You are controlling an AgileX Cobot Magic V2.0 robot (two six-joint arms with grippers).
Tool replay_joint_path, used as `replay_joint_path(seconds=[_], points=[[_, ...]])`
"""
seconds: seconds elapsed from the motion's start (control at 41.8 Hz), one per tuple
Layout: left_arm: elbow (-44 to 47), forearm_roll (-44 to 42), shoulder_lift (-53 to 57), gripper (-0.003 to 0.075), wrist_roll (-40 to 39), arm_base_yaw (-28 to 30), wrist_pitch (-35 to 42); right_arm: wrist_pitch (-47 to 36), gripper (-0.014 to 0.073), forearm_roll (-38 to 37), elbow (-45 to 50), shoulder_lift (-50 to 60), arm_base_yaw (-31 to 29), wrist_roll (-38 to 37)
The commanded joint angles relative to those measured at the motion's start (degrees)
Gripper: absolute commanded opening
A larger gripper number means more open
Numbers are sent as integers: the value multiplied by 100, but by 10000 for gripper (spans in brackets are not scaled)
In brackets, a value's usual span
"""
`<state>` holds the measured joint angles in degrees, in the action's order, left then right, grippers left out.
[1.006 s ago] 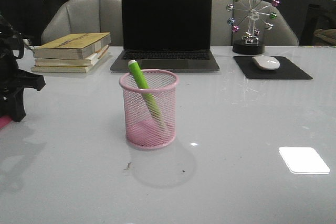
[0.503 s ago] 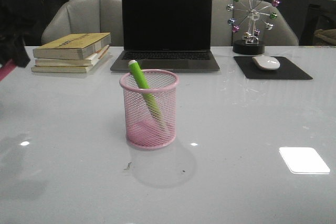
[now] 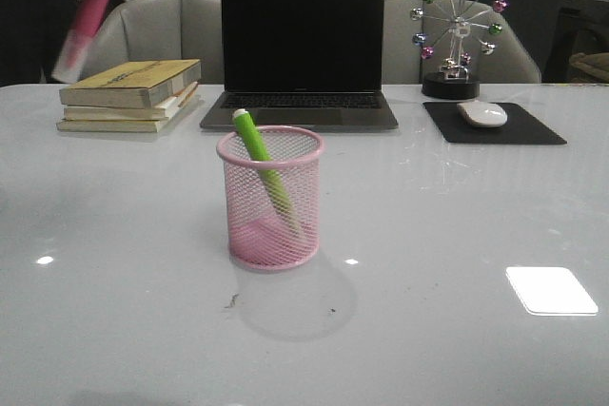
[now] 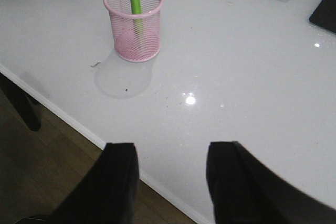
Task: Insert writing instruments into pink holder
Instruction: 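Lift the pink marker with the left gripper toward the holder, then lower the pink marker into the holder and open the left gripper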
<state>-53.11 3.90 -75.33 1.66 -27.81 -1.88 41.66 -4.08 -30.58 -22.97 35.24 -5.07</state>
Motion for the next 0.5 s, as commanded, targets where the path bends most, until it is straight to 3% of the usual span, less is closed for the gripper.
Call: replay_joint_path(seconds=[0.0, 0.168, 0.479], points=[[210, 109, 171, 91, -20, -420, 1732, -408, 428, -51, -156, -36, -49, 56], [528, 109, -175, 91, -20, -1059, 3463, -408, 428, -51, -156, -36, -49, 56], [528, 97, -1499, 91, -28, -1552, 5098, -408, 428, -51, -156, -36, -49, 56]])
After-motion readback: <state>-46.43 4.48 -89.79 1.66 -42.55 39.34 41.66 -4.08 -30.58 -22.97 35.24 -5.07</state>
